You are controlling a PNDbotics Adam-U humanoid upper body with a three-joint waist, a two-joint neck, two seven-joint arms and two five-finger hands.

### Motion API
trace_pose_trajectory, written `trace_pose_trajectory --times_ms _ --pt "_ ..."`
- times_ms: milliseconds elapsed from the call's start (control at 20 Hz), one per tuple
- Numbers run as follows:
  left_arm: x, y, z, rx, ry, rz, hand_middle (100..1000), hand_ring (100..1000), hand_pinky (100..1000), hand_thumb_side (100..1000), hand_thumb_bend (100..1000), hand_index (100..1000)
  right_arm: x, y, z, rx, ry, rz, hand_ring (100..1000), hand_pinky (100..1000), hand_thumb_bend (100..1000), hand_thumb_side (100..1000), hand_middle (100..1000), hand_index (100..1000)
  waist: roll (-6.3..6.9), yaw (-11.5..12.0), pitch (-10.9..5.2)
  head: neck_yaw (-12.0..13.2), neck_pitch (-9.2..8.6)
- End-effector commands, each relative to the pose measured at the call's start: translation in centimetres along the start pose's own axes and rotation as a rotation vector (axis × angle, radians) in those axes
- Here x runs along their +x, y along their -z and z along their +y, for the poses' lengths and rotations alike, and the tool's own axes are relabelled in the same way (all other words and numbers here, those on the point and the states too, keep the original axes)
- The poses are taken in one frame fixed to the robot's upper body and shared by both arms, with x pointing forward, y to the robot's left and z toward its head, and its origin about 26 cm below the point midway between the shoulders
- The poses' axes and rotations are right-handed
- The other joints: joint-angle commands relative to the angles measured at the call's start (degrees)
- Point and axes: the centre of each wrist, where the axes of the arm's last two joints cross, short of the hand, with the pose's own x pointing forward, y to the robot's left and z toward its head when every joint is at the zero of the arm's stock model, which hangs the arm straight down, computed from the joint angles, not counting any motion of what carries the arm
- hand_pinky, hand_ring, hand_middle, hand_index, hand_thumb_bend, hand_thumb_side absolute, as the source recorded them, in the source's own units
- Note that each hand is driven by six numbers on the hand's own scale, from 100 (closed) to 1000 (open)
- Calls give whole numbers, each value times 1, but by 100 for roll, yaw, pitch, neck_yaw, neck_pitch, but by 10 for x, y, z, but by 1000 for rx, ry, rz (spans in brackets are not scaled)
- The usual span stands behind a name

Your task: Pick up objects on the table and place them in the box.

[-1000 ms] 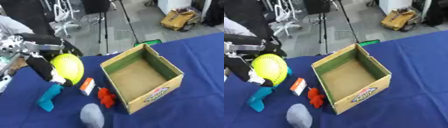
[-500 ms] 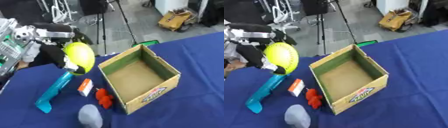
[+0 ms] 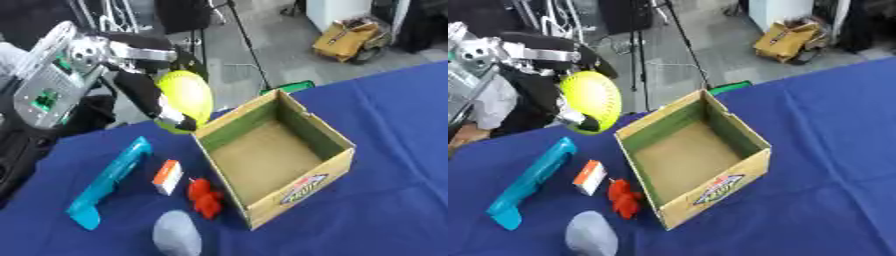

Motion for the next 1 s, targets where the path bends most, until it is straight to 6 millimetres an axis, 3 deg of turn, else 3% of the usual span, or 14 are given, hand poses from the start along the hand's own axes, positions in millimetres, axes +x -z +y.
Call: trace_pose_trajectory --times_ms 50,650,1000 --pt "1 0 16 31 19 10 559 476 117 258 211 924 4 14 -1 -33 28 -32 801 887 100 492 524 542 -41 -43 -140 58 -29" --pt "5 37 22 21 33 33 556 482 133 262 223 915 10 19 2 -50 75 -26 801 887 100 484 523 541 43 -388 -121 276 -120" --pt "5 60 11 -4 44 48 556 490 157 279 232 914 14 22 4 -61 102 -15 800 886 100 482 522 540 44 -512 -72 370 -189"
